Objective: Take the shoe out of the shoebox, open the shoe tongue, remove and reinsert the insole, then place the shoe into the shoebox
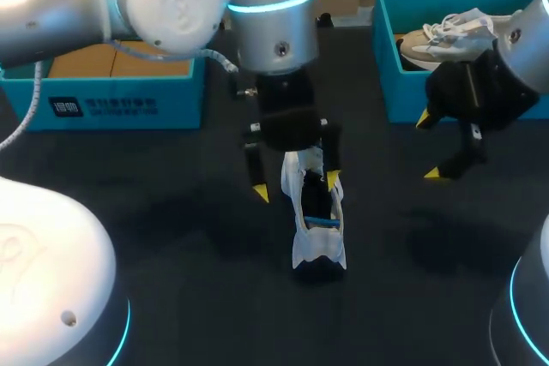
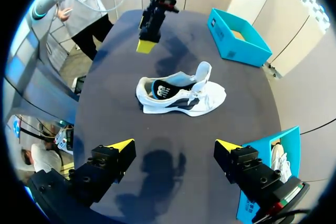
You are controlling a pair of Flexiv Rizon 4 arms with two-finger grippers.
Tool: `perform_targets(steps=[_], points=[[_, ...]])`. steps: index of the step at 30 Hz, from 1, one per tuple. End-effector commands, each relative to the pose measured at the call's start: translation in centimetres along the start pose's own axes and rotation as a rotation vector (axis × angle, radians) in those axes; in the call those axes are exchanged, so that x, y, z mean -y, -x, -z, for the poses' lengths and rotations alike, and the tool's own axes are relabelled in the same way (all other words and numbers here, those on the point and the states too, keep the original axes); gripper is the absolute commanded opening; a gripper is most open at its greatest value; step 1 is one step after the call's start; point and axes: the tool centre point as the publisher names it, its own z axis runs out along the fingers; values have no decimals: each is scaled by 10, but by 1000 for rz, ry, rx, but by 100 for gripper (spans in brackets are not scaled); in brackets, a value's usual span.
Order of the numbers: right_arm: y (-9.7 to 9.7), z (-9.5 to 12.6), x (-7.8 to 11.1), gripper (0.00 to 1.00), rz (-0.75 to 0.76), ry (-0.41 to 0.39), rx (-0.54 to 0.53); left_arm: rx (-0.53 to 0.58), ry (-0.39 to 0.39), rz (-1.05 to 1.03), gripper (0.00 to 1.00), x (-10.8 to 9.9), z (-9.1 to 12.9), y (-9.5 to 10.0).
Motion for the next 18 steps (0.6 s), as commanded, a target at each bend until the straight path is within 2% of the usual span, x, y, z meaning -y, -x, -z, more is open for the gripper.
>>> perform_targets(steps=[1, 3, 4, 5, 6, 9, 10, 11, 12, 18], points=[[0, -2, 0, 100, -1, -3, 1, -24, -3, -18, 100, -7, -7, 11], [0, -2, 0, 100, -1, -3, 1, -35, -3, -29, 100, -12, -9, 12], [0, -2, 0, 100, -1, -3, 1, -35, -2, -27, 93, -14, -10, 13], [0, -2, 0, 100, -1, -3, 1, -42, -1, -34, 81, -16, -12, 14], [0, -2, 0, 100, -1, -3, 1, -51, -1, -33, 58, -18, -13, 15], [0, -2, 0, 100, -1, -3, 1, -71, 6, -49, 31, -23, -18, 18], [0, -2, 0, 100, -1, -3, 1, -67, 6, -49, 26, -25, -19, 20], [0, -2, 0, 100, -1, -3, 1, -79, 14, -55, 7, -27, -21, 21], [0, -2, 0, 100, -1, -3, 1, -81, 15, -56, 0, -29, -23, 22], [0, -2, 0, 100, -1, -3, 1, -77, 31, -50, 0, -41, -36, 26]])
